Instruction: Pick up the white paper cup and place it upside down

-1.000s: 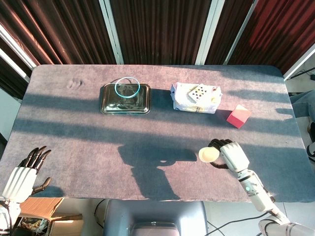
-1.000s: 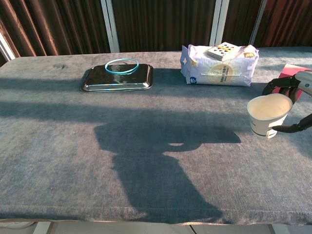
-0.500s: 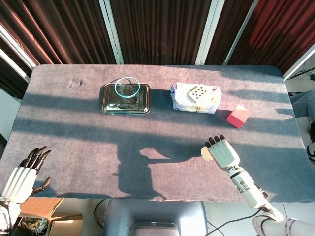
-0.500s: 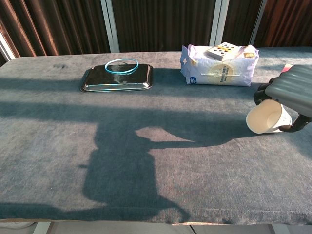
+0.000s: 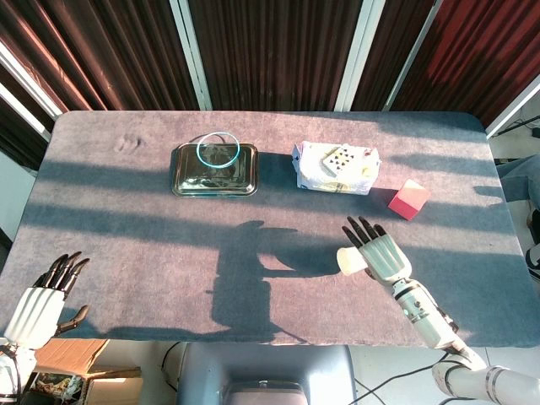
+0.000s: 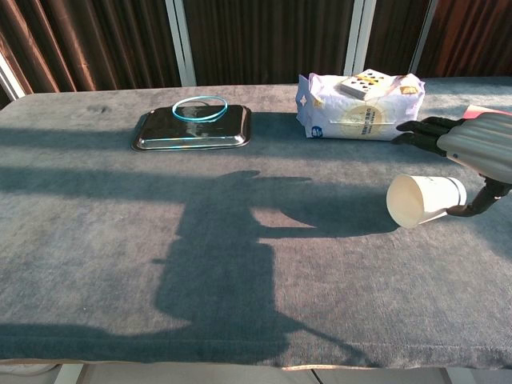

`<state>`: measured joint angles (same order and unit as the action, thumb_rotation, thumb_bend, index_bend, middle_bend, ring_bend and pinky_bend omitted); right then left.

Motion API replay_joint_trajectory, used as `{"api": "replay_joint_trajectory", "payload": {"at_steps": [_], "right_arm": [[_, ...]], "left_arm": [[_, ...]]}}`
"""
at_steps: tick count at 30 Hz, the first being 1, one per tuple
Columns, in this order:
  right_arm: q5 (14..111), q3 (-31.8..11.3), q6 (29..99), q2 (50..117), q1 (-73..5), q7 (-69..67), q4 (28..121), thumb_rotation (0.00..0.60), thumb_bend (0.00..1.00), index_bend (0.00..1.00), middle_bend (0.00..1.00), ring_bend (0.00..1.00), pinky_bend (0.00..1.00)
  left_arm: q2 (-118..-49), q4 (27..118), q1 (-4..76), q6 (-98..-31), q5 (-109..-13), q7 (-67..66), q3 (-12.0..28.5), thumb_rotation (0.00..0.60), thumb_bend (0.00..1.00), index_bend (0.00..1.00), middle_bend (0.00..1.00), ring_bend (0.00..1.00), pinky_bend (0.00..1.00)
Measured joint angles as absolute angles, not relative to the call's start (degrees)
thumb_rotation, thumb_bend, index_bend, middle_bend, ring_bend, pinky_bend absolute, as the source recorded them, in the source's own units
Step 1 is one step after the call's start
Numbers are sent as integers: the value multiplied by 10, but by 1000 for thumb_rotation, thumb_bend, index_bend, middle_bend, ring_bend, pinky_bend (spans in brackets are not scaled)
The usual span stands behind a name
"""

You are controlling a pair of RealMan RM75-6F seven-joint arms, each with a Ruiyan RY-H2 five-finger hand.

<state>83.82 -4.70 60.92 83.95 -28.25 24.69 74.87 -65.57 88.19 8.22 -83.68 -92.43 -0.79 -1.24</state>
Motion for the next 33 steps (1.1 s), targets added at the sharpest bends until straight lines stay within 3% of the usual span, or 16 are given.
{"api": "replay_joint_trajectory", "payload": {"at_steps": [4, 7, 11, 15, 19, 24, 33], "right_arm": [[839, -44, 603, 833, -284, 178, 736, 600, 336, 104, 11, 0, 338], [834, -40, 580, 825, -289, 137, 730, 600, 336, 146, 103, 34, 343], [826, -35, 551, 820, -296, 105, 719, 600, 337, 282, 251, 178, 406], [823, -31, 549, 827, -300, 103, 705, 600, 337, 475, 370, 353, 546], [823, -31, 562, 839, -299, 117, 691, 600, 336, 601, 472, 456, 636], [830, -30, 580, 848, -297, 123, 679, 600, 337, 676, 567, 557, 713], [888, -30, 688, 864, -290, 162, 643, 600, 358, 697, 576, 560, 719]], "left_arm": [[-656, 883, 82, -837, -924, -8, -12, 600, 295, 108, 39, 0, 286], [-656, 882, 82, -838, -926, -8, -13, 600, 297, 108, 40, 0, 286], [-656, 883, 83, -835, -925, -9, -13, 600, 296, 108, 40, 0, 286], [-656, 883, 82, -836, -925, -8, -13, 600, 296, 108, 40, 0, 286], [-655, 882, 82, -837, -925, -7, -13, 600, 296, 108, 40, 0, 286], [-655, 883, 82, -837, -926, -7, -13, 600, 295, 108, 40, 0, 286], [-655, 884, 82, -836, -925, -9, -13, 600, 295, 108, 40, 0, 286]]}}
